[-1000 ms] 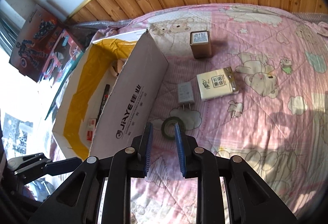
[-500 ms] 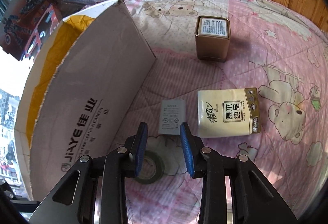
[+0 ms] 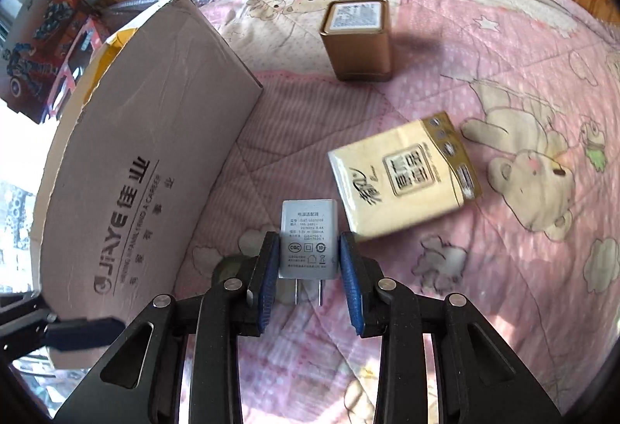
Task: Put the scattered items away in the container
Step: 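Grasp the white charger with the right tool while the left tool reaches the green tape roll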
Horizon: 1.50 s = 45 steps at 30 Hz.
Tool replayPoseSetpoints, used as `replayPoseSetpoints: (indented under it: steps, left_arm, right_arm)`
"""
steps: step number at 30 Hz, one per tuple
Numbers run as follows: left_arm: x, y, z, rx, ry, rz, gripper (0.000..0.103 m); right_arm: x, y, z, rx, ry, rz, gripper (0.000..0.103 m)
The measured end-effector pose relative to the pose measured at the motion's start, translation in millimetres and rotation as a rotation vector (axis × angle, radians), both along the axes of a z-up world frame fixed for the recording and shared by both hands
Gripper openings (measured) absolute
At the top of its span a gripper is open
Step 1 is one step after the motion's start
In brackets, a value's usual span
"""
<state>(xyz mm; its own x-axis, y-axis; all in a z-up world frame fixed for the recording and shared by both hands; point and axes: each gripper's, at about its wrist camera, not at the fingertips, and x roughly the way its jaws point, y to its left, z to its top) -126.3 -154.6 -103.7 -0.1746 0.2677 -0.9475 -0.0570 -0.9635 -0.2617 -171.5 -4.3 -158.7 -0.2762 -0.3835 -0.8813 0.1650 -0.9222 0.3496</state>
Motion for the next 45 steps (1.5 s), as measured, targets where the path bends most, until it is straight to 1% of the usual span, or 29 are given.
replayPoseSetpoints:
  steps: [5, 9, 10, 11, 12, 14, 16, 19, 20, 22, 23, 24, 25, 26, 27, 28, 31, 32, 33, 34, 35, 36, 37, 39, 41, 42, 45]
  left_arm:
    - [-13.9, 10.7, -35.9, -0.043, -0.047, 0.002, 0.05]
    - [-25.9, 14.1, -65.5, -0.107, -0.069, 0.037, 0.05]
    - [-26.7, 15.7, -72.0, -0.128, -0.07, 0.043, 0.053]
    - [-27.5, 17.7, -76.4, -0.145, -0.064, 0.046, 0.059]
    - [-28.6, 19.3, -80.4, -0.153, -0.057, 0.048, 0.059]
    - [-30.2, 22.8, -83.9, -0.168, -0.026, 0.05, 0.063]
    - [-33.0, 26.6, -85.0, -0.177, -0.013, 0.043, 0.066]
    - [-36.7, 22.9, -83.9, -0.15, -0.005, 0.069, 0.066]
    - [-36.5, 20.8, -83.2, -0.141, -0.001, 0.074, 0.064]
    - [-35.0, 15.8, -82.2, -0.161, 0.02, 0.081, 0.043]
    - [-34.4, 13.4, -81.8, -0.17, 0.028, 0.083, 0.039]
    - [-33.8, 11.9, -81.3, -0.177, 0.035, 0.084, 0.03]
    - [-33.3, 11.4, -81.2, -0.182, 0.041, 0.081, 0.025]
    - [-32.7, 11.4, -81.2, -0.186, 0.045, 0.077, 0.023]
    - [-32.1, 11.4, -81.0, -0.189, 0.048, 0.076, 0.017]
    - [-31.4, 11.4, -80.4, -0.188, 0.052, 0.076, 0.014]
    - [-30.0, 12.4, -81.0, -0.191, 0.047, 0.069, 0.013]
    - [-30.3, 11.7, -81.8, -0.19, 0.038, 0.075, 0.013]
    - [-30.7, 11.0, -82.1, -0.182, 0.032, 0.081, 0.017]
    - [-31.0, 10.3, -82.4, -0.167, 0.024, 0.087, 0.024]
    - [-30.9, 8.7, -82.5, -0.15, 0.014, 0.103, 0.028]
    - [-30.1, 5.9, -82.4, -0.127, 0.0, 0.131, 0.04]
    - [-28.3, 1.9, -82.3, -0.095, -0.017, 0.17, 0.049]
    - [-23.0, -9.0, -81.0, -0.034, -0.039, 0.273, 0.055]
    - [-19.5, -19.5, -78.3, 0.011, -0.033, 0.372, 0.055]
    - [-18.6, -23.8, -77.2, 0.016, -0.031, 0.422, 0.055]
    - [-15.6, -38.7, -77.1, 0.018, -0.021, 0.612, 0.054]
  right_arm:
    - [36.1, 46.5, 0.4, -0.05, -0.02, -0.089, 0.032]
    - [58.5, 77.3, -5.9, -0.076, -0.048, -0.158, 0.032]
    - [62.7, 82.8, -6.5, -0.08, -0.051, -0.17, 0.032]
    - [66.6, 88.4, -7.5, -0.084, -0.053, -0.182, 0.032]
    - [68.9, 91.7, -9.4, -0.089, -0.056, -0.194, 0.032]
    - [73.4, 98.3, -14.0, -0.101, -0.064, -0.217, 0.032]
    - [78.9, 104.1, -16.8, -0.125, -0.068, -0.237, 0.032]
    - [80.7, 104.1, -17.5, -0.139, -0.067, -0.249, 0.032]
    - [81.0, 104.0, -17.7, -0.143, -0.066, -0.253, 0.032]
    - [81.8, 104.2, -18.2, -0.154, -0.063, -0.262, 0.032]
    - [82.5, 104.7, -18.5, -0.16, -0.061, -0.266, 0.032]
    - [83.5, 105.3, -19.3, -0.169, -0.06, -0.271, 0.032]
    - [84.8, 106.2, -20.2, -0.179, -0.06, -0.276, 0.032]
    - [86.4, 107.2, -20.8, -0.187, -0.059, -0.281, 0.032]
    - [87.6, 108.0, -21.4, -0.195, -0.058, -0.285, 0.032]
    - [88.4, 108.4, -21.8, -0.201, -0.057, -0.289, 0.032]
    - [89.9, 109.3, -22.8, -0.218, -0.054, -0.298, 0.032]
    - [90.0, 109.8, -23.3, -0.225, -0.056, -0.301, 0.032]
    - [90.4, 110.3, -23.8, -0.231, -0.055, -0.303, 0.032]
    - [91.2, 111.2, -24.1, -0.236, -0.055, -0.305, 0.033]
    - [91.7, 112.1, -24.4, -0.243, -0.056, -0.307, 0.033]
    - [91.8, 112.9, -24.7, -0.248, -0.057, -0.308, 0.033]
    - [91.8, 113.5, -24.9, -0.252, -0.056, -0.307, 0.033]
    - [92.0, 114.5, -25.4, -0.259, -0.057, -0.307, 0.033]
    - [92.5, 115.4, -25.6, -0.265, -0.058, -0.309, 0.033]
    - [92.5, 115.5, -25.9, -0.268, -0.058, -0.31, 0.033]
    - [92.1, 116.9, -27.4, -0.285, -0.064, -0.317, 0.033]
